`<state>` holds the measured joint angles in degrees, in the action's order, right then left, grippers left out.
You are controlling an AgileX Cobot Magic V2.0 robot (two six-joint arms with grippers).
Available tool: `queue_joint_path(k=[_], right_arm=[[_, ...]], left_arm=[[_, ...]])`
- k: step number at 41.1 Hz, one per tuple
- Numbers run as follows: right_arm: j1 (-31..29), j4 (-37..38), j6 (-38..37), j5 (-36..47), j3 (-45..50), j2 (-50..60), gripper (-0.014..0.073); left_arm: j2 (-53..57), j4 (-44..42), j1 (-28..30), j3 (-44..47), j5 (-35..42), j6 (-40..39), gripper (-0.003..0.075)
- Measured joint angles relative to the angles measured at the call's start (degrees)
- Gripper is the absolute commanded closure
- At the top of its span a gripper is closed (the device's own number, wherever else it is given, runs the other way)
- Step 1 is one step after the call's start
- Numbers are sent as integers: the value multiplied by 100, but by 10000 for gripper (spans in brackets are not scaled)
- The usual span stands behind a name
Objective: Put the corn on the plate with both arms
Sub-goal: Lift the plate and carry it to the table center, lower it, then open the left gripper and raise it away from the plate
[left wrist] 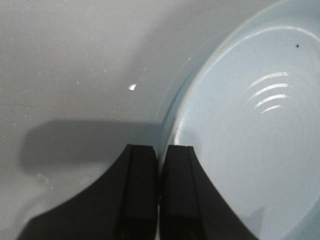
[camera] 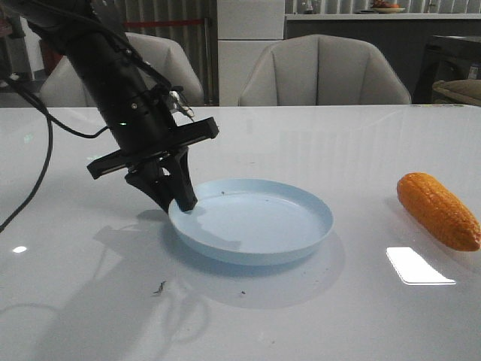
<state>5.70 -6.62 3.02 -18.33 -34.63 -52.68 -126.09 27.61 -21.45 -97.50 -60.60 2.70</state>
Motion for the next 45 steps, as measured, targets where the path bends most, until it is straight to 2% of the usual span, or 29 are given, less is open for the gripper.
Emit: queue_joint_path(k=[10, 15, 24, 35, 45], right_arm=[[0, 0, 0, -9, 0, 0, 178], [0, 0, 0, -9, 0, 0, 178], [0, 0, 0, -9, 0, 0, 178], [0, 0, 0, -9, 0, 0, 178], [0, 0, 0, -32, 0, 0, 178]], left_arm=[[0, -246, 0, -4, 19, 0, 379], [0, -362, 0, -79, 24, 0, 297], [0, -518, 37, -894, -165, 0, 293], [152, -566, 524, -3145, -938, 0, 295], [933, -839, 782, -4386, -1147, 166, 295]])
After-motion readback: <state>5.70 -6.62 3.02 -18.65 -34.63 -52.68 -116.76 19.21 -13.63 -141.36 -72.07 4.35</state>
